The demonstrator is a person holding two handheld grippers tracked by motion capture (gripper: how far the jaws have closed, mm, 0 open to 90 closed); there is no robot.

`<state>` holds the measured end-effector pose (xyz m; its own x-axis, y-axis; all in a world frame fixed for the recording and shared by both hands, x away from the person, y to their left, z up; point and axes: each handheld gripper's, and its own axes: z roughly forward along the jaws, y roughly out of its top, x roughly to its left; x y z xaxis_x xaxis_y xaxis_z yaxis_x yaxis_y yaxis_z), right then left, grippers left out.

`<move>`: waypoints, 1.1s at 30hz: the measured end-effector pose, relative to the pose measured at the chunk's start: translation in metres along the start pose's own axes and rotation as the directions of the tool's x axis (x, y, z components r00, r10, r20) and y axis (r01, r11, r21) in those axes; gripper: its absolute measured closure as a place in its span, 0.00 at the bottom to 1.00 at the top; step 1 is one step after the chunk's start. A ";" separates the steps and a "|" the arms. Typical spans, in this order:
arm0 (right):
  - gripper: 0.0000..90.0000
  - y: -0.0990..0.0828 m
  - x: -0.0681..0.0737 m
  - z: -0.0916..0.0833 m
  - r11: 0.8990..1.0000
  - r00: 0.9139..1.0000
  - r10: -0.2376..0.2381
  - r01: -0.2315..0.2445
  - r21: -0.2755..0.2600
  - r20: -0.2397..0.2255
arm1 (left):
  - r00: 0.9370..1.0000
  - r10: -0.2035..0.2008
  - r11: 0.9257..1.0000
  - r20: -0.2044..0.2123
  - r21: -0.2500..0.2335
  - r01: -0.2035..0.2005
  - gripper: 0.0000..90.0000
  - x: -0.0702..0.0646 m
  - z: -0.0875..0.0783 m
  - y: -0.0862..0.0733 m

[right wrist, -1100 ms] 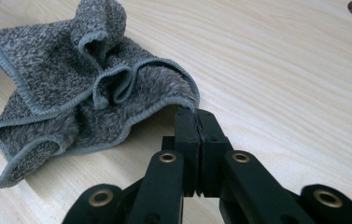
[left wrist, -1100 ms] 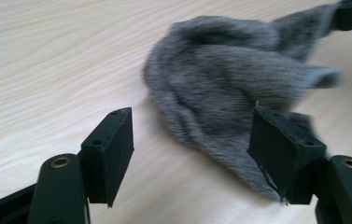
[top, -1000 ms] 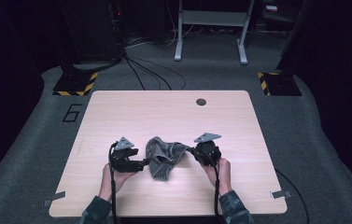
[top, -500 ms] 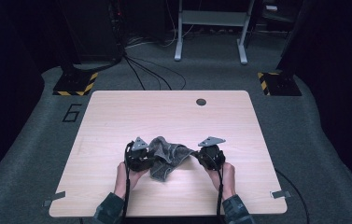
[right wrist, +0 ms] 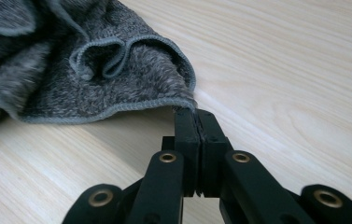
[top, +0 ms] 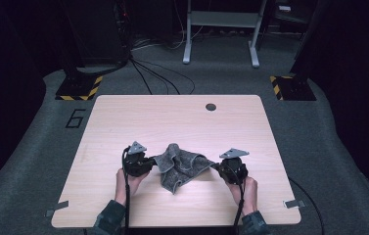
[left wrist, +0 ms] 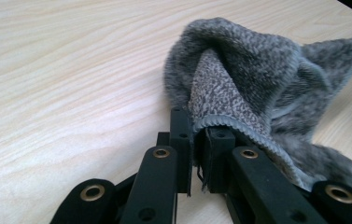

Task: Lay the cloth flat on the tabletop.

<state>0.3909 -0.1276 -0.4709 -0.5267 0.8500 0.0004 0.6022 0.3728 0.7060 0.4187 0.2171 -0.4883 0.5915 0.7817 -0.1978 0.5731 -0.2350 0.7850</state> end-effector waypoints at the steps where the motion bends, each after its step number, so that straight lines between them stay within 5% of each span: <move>1: 0.99 -0.001 -0.001 -0.001 1.000 1.000 0.004 -0.004 0.005 0.002 | 1.000 -0.009 1.000 -0.005 -0.001 0.009 0.93 0.002 0.000 -0.001; 5: 0.95 -0.007 -0.009 -0.006 1.000 1.000 0.020 -0.020 0.004 0.009 | 1.000 -0.027 1.000 -0.003 0.011 0.027 0.87 0.008 0.001 -0.003; 6: 0.87 -0.008 -0.011 -0.008 1.000 1.000 0.026 -0.026 -0.001 0.010 | 1.000 -0.028 0.999 -0.010 0.015 0.028 0.87 0.009 0.001 -0.004; 7: 0.66 -0.009 -0.014 -0.013 1.000 1.000 0.012 -0.012 -0.022 -0.015 | 1.000 -0.024 1.000 -0.010 0.019 0.024 0.78 0.010 0.001 -0.005; 10: 0.60 -0.007 -0.013 -0.021 0.998 1.000 -0.009 0.008 -0.057 -0.023 | 1.000 0.002 1.000 -0.025 0.022 -0.001 0.65 0.008 -0.004 -0.007; 20: 0.57 0.015 0.014 -0.022 0.991 0.992 -0.111 0.107 -0.079 -0.059 | 0.992 0.093 0.995 -0.090 0.029 -0.091 0.49 -0.007 -0.028 -0.018; 26: 0.61 0.019 0.033 -0.009 0.989 0.985 -0.142 0.137 -0.064 -0.097 | 0.989 0.143 0.990 -0.039 0.003 -0.143 0.49 -0.021 -0.040 -0.022; 33: 0.63 0.020 0.047 0.004 0.989 0.983 -0.144 0.140 -0.042 -0.112 | 0.983 0.178 0.984 -0.048 0.012 -0.178 0.49 -0.030 -0.037 -0.024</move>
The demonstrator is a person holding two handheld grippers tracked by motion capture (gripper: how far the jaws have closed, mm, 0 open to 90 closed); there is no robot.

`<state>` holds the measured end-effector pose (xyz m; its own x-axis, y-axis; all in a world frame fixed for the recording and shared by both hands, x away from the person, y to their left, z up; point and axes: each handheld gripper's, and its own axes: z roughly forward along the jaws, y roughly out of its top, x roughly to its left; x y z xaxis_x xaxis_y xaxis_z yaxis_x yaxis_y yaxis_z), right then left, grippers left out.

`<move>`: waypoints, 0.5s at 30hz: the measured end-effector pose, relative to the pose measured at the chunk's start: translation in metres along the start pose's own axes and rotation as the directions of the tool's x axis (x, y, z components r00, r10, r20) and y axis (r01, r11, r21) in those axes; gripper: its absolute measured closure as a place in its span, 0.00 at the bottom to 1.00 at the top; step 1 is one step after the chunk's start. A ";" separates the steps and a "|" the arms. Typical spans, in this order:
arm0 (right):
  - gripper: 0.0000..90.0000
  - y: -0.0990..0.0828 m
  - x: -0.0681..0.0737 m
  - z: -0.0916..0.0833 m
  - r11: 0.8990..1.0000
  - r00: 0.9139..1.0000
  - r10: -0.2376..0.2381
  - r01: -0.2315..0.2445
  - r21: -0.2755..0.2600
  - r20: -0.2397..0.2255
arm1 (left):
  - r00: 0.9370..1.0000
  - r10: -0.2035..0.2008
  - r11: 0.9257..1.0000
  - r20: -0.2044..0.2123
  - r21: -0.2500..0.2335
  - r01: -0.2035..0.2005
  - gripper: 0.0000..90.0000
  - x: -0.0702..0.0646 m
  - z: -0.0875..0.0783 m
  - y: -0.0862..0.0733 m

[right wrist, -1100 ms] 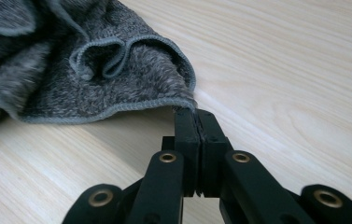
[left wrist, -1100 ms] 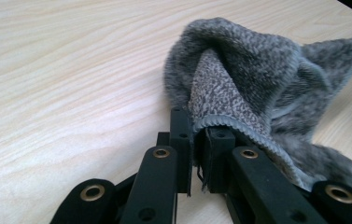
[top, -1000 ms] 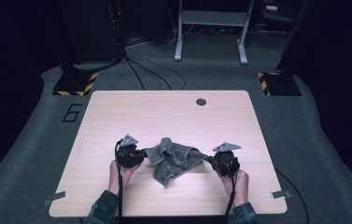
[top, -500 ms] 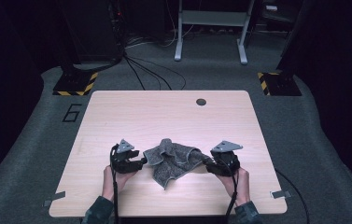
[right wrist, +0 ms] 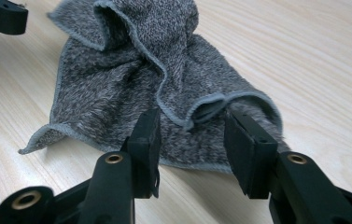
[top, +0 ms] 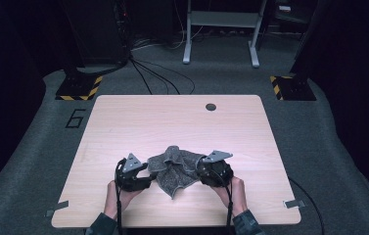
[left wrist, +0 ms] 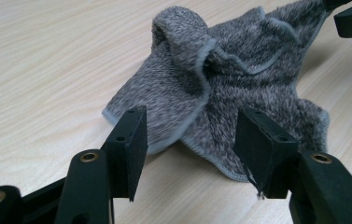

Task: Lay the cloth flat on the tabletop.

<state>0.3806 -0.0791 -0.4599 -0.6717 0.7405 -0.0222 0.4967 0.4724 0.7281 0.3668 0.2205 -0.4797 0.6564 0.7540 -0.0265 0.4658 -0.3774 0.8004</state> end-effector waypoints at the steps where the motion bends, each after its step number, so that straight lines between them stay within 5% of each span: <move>1: 0.63 0.000 0.002 0.004 1.000 1.000 0.002 -0.002 0.008 0.003 | 1.000 0.011 1.000 -0.010 0.012 -0.011 0.49 -0.001 0.003 -0.002; 9: 0.66 0.001 0.004 0.018 0.999 1.000 -0.002 0.001 0.050 0.013 | 0.997 0.040 0.996 -0.067 0.087 -0.034 0.50 0.008 0.017 -0.010; 15: 0.69 0.003 0.004 0.028 0.997 1.000 0.001 -0.003 0.076 0.027 | 0.995 0.076 0.984 -0.062 0.165 -0.065 0.54 0.011 0.026 -0.009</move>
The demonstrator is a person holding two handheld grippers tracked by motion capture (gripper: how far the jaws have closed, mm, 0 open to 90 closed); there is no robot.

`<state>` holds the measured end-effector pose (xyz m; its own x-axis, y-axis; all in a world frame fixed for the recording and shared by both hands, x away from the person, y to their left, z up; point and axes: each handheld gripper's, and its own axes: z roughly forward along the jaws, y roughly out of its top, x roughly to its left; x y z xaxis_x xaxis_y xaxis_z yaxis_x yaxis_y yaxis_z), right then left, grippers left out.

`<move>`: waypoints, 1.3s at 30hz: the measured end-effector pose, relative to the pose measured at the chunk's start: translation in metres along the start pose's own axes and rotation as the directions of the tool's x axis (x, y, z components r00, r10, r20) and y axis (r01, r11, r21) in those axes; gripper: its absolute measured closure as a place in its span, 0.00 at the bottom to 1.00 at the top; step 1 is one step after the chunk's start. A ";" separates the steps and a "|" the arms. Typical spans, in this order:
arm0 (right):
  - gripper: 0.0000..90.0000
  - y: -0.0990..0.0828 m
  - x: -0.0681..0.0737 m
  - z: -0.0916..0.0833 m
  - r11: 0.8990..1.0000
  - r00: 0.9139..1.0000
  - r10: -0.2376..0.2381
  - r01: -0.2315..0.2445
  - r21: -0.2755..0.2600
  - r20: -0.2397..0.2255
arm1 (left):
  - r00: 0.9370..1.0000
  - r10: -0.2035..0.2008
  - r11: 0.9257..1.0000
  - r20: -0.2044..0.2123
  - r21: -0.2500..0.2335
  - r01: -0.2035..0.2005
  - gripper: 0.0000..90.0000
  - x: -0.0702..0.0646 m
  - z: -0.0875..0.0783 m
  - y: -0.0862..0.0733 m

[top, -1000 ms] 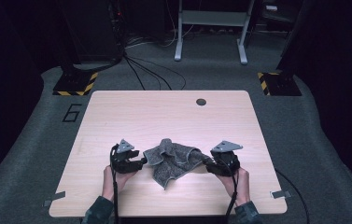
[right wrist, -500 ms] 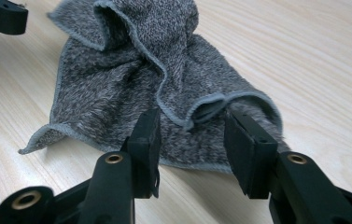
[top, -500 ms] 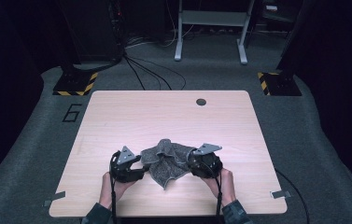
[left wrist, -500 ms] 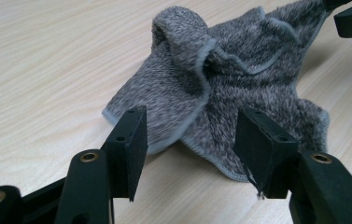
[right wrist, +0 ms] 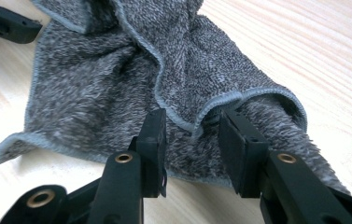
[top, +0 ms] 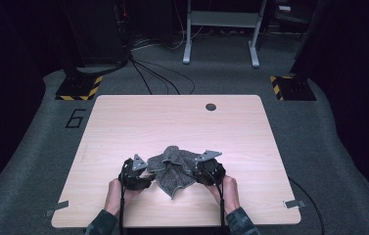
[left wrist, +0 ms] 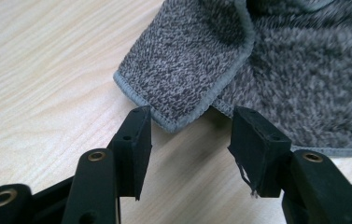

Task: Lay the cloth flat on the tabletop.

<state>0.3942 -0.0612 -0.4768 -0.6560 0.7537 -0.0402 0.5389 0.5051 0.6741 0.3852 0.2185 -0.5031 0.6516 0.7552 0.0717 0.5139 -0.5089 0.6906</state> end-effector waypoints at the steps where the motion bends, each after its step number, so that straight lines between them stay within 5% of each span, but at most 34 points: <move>1: 0.70 0.000 -0.001 0.001 1.000 1.000 0.002 -0.002 0.000 -0.001 | 1.000 -0.001 1.000 -0.004 0.005 0.001 0.54 0.000 0.001 0.000; 14: 0.78 0.000 -0.006 0.004 1.000 1.000 0.023 -0.023 -0.005 -0.011 | 1.000 0.005 1.000 -0.020 -0.003 -0.005 0.71 0.005 0.006 0.002; 24: 0.95 -0.001 -0.008 0.009 1.000 0.999 0.023 -0.023 -0.016 -0.026 | 0.999 -0.043 0.999 -0.018 -0.028 0.043 1.00 0.010 0.013 -0.005; 39: 0.99 0.001 -0.012 -0.006 0.997 0.999 0.039 -0.039 -0.068 0.000 | 0.997 -0.056 0.995 -0.053 -0.090 0.051 1.00 0.018 -0.001 -0.004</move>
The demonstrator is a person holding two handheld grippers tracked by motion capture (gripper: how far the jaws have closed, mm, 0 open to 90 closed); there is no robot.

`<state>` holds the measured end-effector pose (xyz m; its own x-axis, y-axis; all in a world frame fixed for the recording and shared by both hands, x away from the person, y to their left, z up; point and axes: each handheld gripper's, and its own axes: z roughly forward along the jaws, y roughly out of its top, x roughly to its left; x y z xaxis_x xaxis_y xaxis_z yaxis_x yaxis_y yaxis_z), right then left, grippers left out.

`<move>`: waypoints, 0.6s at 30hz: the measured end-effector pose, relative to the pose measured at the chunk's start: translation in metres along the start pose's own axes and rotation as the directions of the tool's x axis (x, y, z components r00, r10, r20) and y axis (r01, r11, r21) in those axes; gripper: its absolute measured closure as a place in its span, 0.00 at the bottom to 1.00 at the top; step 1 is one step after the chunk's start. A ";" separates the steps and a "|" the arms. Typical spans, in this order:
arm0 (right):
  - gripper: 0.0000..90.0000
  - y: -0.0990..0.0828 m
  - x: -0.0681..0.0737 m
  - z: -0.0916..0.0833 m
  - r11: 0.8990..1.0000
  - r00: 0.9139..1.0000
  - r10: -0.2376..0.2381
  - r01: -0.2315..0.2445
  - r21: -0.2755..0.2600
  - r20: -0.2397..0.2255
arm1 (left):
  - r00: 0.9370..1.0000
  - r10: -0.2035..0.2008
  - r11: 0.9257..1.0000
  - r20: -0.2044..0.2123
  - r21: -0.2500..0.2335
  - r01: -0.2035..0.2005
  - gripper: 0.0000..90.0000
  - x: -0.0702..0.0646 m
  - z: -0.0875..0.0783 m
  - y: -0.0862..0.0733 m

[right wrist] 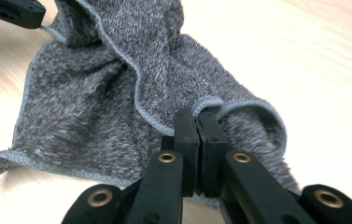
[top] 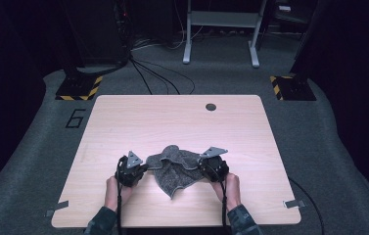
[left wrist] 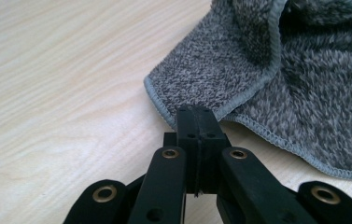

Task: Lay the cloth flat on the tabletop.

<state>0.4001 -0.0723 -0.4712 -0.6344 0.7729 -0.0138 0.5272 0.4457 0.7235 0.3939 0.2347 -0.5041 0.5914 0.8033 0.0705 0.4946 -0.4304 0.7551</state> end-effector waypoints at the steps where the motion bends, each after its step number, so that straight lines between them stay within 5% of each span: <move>1: 0.99 0.001 -0.001 -0.002 1.000 1.000 -0.005 0.005 -0.008 0.005 | 1.000 -0.003 1.000 0.004 -0.004 0.003 1.00 0.001 -0.002 0.001; 18: 0.99 0.010 -0.019 -0.026 0.998 1.000 0.015 -0.014 -0.057 0.022 | 1.000 -0.010 0.999 0.010 -0.032 0.010 1.00 0.013 -0.016 0.017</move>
<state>0.4030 -0.0938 -0.4458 -0.6136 0.7894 -0.0181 0.5032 0.4085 0.7615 0.3999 0.2449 -0.4803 0.5927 0.8034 0.0568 0.4798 -0.4088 0.7763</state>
